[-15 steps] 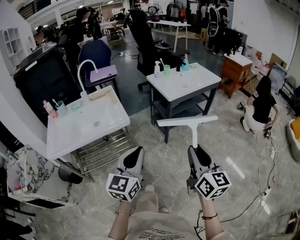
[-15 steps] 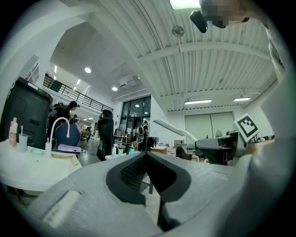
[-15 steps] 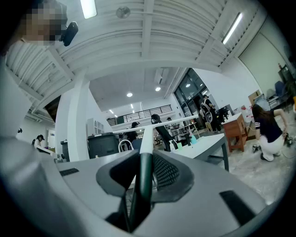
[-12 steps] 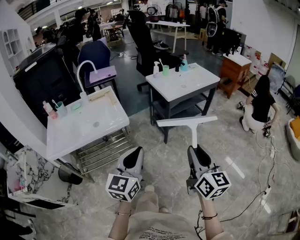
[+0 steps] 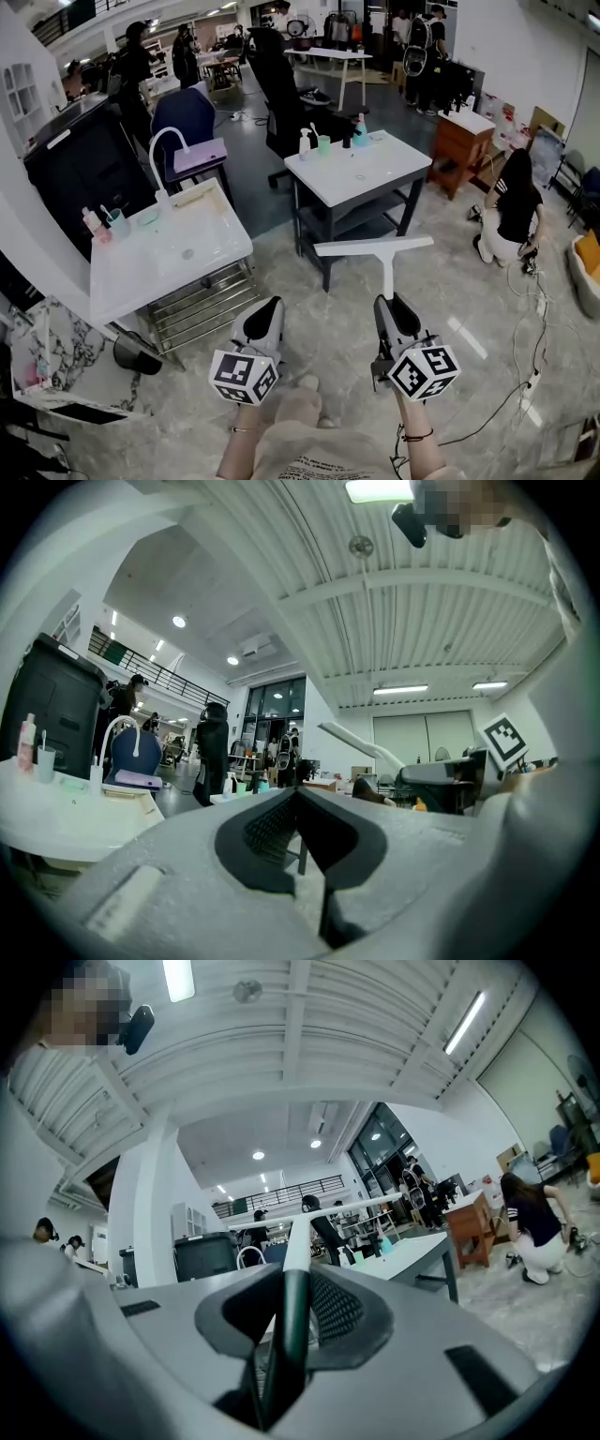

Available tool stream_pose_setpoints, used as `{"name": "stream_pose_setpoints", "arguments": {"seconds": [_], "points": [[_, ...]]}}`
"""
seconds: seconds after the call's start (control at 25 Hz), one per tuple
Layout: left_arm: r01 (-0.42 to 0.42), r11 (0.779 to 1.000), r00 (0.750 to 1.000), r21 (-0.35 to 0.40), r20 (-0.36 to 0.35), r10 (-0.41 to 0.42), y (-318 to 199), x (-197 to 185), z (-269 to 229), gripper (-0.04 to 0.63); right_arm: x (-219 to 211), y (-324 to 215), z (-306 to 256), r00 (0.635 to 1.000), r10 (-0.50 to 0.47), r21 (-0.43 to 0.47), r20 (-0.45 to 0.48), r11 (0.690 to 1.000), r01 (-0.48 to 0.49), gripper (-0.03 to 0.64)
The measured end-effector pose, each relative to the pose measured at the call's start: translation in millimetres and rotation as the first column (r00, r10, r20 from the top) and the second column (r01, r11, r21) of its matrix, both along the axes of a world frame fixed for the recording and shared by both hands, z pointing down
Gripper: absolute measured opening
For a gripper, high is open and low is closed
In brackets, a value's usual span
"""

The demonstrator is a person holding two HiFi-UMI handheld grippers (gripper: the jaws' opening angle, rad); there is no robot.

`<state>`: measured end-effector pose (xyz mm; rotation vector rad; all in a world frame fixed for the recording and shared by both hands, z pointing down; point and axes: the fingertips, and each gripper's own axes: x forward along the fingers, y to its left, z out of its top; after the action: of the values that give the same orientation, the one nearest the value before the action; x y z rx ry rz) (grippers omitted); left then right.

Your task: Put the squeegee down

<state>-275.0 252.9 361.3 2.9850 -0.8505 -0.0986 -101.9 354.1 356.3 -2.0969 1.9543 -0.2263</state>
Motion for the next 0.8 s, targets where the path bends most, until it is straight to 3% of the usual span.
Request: {"name": "stream_pose_setpoints", "arguments": {"seconds": [0.44, 0.8], "points": [[0.002, 1.000, 1.000, 0.013, 0.006, -0.002, -20, 18, -5, 0.021, 19, -22, 0, 1.000, -0.011, 0.020, 0.029, 1.000, 0.011, 0.097], [-0.008, 1.000, 1.000, 0.003, 0.017, 0.008, -55, 56, 4, 0.021, 52, -59, 10, 0.999, -0.022, 0.009, 0.042, 1.000, 0.021, 0.097]]}}
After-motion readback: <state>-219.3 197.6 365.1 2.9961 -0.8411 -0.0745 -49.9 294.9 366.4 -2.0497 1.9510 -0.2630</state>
